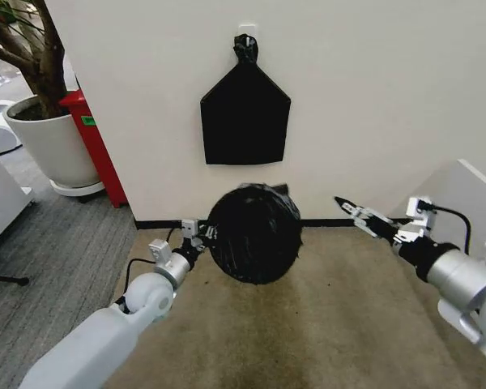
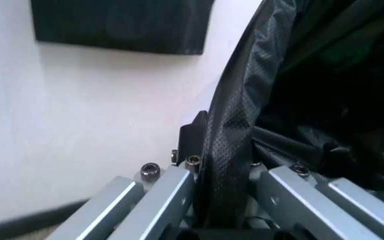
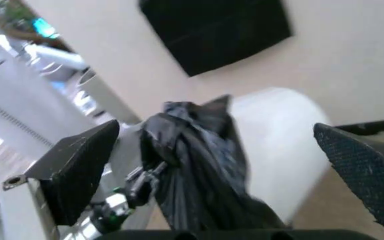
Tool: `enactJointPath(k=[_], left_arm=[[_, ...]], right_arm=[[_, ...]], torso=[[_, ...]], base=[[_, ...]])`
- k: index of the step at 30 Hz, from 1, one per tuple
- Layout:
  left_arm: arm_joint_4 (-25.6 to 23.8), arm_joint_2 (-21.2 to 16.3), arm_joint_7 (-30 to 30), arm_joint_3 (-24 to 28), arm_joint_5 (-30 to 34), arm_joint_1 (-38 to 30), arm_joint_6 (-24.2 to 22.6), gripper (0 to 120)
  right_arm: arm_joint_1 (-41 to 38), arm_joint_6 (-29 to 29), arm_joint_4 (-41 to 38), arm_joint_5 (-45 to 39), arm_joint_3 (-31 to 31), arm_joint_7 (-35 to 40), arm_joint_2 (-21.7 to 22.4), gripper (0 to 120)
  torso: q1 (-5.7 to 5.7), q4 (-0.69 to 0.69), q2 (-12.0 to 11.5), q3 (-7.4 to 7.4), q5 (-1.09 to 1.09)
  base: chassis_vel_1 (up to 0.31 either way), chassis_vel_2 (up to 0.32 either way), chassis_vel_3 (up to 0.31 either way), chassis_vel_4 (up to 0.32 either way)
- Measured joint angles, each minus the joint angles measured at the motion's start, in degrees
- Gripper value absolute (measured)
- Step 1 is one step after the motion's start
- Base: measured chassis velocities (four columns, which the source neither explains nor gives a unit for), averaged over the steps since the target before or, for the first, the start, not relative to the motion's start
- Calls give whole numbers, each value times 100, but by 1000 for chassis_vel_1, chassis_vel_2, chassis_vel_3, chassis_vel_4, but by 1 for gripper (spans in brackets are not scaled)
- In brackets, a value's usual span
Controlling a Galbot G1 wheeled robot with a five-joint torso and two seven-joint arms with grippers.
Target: Place the garbage bag over the trash bin.
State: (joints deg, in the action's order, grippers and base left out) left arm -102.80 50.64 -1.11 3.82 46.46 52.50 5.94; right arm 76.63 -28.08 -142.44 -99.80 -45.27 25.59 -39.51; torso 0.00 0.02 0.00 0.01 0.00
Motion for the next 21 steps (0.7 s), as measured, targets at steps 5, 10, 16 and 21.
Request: enactJointPath(k=[5, 10, 16, 21], left_arm=[[-190, -104, 79, 10, -354, 1, 148, 0], [-393, -155, 96, 10, -522, 28, 211, 0], [-582, -183, 71, 13, -530, 42, 211, 0], [-630, -187, 58, 33, -536, 41, 197, 0]], right_arm=[[-272, -256, 212, -238, 228, -197, 144, 100], [-339, -253, 393, -621, 363, -63, 38, 100], [-459, -155, 620, -967, 403, 187, -187, 93], [-509, -113, 671, -1043, 465, 320, -284, 79]], torso=[[0, -3, 0, 0, -1], [0, -2, 0, 0, 0], [0, -2, 0, 0, 0], [0, -2, 0, 0, -1]], base=[[0, 0, 0, 0], [0, 0, 0, 0], [0, 0, 0, 0], [0, 0, 0, 0]])
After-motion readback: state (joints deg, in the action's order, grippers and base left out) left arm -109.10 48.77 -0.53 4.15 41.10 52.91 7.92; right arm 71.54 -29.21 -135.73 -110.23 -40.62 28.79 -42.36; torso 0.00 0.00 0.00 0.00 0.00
